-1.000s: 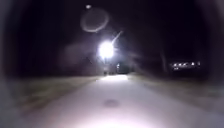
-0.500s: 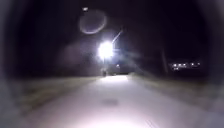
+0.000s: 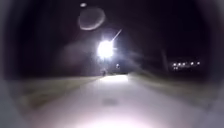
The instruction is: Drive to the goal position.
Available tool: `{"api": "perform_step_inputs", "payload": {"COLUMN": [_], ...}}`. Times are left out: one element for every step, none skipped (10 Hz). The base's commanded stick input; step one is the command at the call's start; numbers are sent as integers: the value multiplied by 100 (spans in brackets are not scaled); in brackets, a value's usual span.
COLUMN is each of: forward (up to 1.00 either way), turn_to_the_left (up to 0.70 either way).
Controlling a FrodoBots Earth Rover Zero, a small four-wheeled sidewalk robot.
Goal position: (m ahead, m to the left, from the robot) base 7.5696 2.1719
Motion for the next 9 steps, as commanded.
{"api": "perform_step_inputs", "payload": {"forward": [70, 70, 70, 70, 70, 70, 70, 70, 70], "turn_to_the_left": [0, 0, 0, 0, 0, 0, 0, 0, 0]}}
